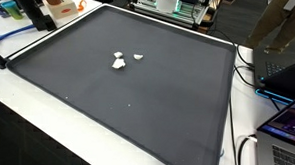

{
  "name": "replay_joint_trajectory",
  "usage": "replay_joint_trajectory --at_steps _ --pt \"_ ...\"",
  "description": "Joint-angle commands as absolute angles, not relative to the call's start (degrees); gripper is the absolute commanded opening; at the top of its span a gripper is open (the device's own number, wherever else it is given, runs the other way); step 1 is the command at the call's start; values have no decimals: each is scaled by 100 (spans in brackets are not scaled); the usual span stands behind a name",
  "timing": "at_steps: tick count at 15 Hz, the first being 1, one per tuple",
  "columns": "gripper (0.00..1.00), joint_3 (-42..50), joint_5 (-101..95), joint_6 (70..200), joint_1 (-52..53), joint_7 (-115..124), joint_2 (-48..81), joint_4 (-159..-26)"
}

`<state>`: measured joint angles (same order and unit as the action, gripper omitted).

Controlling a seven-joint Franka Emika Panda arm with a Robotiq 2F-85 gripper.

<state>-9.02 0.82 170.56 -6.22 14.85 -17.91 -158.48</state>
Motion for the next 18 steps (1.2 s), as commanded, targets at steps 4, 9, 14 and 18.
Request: replay_joint_trajectory --at_steps 4,9,14,18 --pt "100 -2507 -1205 18555 -2786 2611 -873 -15828" --pt "100 -3393 -1367 18604 -3790 2495 -713 -15788" --pt "100 -3491 -1374 18324 -3445 2200 111 -15814" --pt "100 -3463 -1269 18448 -3432 2291 -52 -15759"
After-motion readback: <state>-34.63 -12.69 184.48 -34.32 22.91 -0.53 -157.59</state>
